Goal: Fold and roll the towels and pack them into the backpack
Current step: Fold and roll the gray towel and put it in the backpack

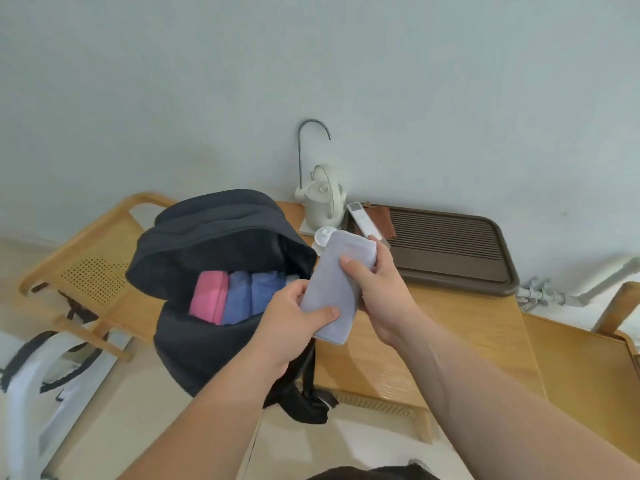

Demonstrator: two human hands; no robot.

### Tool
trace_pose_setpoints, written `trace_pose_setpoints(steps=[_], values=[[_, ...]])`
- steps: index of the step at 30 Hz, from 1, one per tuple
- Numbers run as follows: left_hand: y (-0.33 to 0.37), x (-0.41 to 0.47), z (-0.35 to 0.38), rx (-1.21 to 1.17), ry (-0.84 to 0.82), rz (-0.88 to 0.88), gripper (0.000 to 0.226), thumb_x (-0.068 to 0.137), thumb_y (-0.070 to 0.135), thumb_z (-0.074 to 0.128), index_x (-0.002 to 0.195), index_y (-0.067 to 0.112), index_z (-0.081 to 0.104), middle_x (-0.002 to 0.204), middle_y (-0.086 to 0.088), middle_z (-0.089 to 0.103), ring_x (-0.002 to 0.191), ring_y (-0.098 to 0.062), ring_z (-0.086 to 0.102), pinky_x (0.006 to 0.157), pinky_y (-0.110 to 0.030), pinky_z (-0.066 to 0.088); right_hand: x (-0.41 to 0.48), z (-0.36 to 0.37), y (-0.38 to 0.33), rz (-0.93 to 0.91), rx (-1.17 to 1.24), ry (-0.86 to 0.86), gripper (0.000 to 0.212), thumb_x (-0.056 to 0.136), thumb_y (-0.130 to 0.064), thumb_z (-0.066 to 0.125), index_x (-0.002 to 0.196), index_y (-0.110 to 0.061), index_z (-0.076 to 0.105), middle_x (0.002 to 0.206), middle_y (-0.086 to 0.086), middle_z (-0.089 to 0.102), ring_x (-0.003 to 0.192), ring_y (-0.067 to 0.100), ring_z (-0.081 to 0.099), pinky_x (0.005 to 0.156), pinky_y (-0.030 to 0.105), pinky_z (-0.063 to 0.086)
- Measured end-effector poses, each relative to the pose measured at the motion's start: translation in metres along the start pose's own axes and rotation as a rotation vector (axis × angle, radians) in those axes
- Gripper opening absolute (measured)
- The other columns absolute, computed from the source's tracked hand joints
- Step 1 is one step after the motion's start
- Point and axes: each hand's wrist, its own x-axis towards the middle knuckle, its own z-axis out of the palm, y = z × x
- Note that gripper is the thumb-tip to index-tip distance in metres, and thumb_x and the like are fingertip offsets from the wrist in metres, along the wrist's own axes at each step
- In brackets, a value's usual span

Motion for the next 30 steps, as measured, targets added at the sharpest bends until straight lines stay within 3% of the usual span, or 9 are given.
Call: trace_pose_setpoints(steps=[8, 12, 17, 19, 21, 23, 25, 30], values=[[-0.03, -0.008, -0.059, -0.03, 0.034, -0.06, 0.037, 0.083, 0.024, 0.081, 0.114, 0.026, 0.063, 0.103, 0.009, 0.075, 0.092, -0.007, 0.072, 0.081, -0.031, 0.06, -0.003, 0.065, 0.032, 0.045, -0.07, -0.016, 0.09, 0.093, -0.028, 0.067, 0.151, -0.057, 0.005, 0.133, -0.019, 0.051, 0.116, 0.012, 0.059, 0.097, 0.048, 0.055], [-0.038, -0.01, -0.079, -0.01, 0.143, -0.103, 0.037, 0.083, 0.031, 0.08, 0.115, 0.029, 0.061, 0.105, 0.008, 0.073, 0.093, -0.008, 0.071, 0.082, -0.033, 0.061, 0.01, 0.094, 0.048, 0.014, -0.177, -0.043, 0.079, 0.093, -0.027, 0.066, 0.145, -0.057, 0.016, 0.14, -0.011, 0.045, 0.118, 0.014, 0.057, 0.096, 0.046, 0.056], [-0.042, -0.018, -0.119, 0.228, 0.265, -0.105, 0.023, 0.094, 0.046, 0.062, 0.112, 0.031, 0.064, 0.102, 0.009, 0.07, 0.095, -0.007, 0.068, 0.081, -0.029, 0.057, 0.021, 0.119, 0.06, 0.014, -0.293, -0.165, 0.061, 0.095, -0.028, 0.06, 0.141, -0.051, 0.027, 0.123, -0.018, 0.05, 0.107, 0.009, 0.059, 0.094, 0.043, 0.056], [-0.046, -0.019, -0.131, 0.36, 0.314, -0.089, 0.021, 0.096, 0.047, 0.057, 0.111, 0.033, 0.063, 0.103, 0.014, 0.067, 0.099, -0.004, 0.063, 0.078, -0.02, 0.05, 0.025, 0.121, 0.062, 0.024, -0.373, -0.214, 0.059, 0.097, -0.029, 0.058, 0.141, -0.051, 0.026, 0.121, -0.014, 0.051, 0.102, 0.01, 0.059, 0.093, 0.04, 0.055], [-0.051, -0.017, -0.134, 0.406, 0.324, -0.086, 0.024, 0.096, 0.045, 0.058, 0.117, 0.033, 0.061, 0.106, 0.017, 0.065, 0.099, -0.001, 0.06, 0.078, -0.017, 0.046, 0.027, 0.123, 0.068, 0.049, -0.419, -0.18, 0.047, 0.098, -0.026, 0.057, 0.133, -0.044, 0.031, 0.1, -0.01, 0.055, 0.082, 0.01, 0.059, 0.077, 0.035, 0.055], [-0.055, -0.012, -0.131, 0.322, 0.304, -0.107, 0.03, 0.095, 0.039, 0.062, 0.124, 0.031, 0.059, 0.107, 0.014, 0.065, 0.098, -0.002, 0.061, 0.082, -0.019, 0.048, 0.024, 0.126, 0.072, 0.06, -0.457, -0.159, 0.03, 0.098, -0.027, 0.056, 0.117, -0.036, 0.035, 0.082, -0.003, 0.053, 0.067, 0.014, 0.054, 0.06, 0.032, 0.047], [-0.056, -0.004, -0.129, 0.222, 0.267, -0.14, 0.032, 0.095, 0.035, 0.065, 0.126, 0.031, 0.057, 0.11, 0.012, 0.066, 0.099, -0.004, 0.064, 0.083, -0.021, 0.052, 0.023, 0.131, 0.076, 0.051, -0.501, -0.201, 0.019, 0.099, -0.028, 0.055, 0.108, -0.033, 0.04, 0.076, 0.0, 0.051, 0.064, 0.014, 0.05, 0.055, 0.027, 0.04], [-0.046, 0.035, -0.145, -0.014, 0.149, -0.224, 0.018, 0.095, 0.034, 0.065, 0.111, 0.027, 0.067, 0.1, 0.005, 0.076, 0.092, -0.012, 0.073, 0.076, -0.03, 0.058, 0.038, 0.151, 0.07, 0.089, -0.431, -0.279, 0.011, 0.101, -0.029, 0.053, 0.108, -0.038, 0.051, 0.093, -0.007, 0.057, 0.082, 0.007, 0.056, 0.066, 0.021, 0.048]])
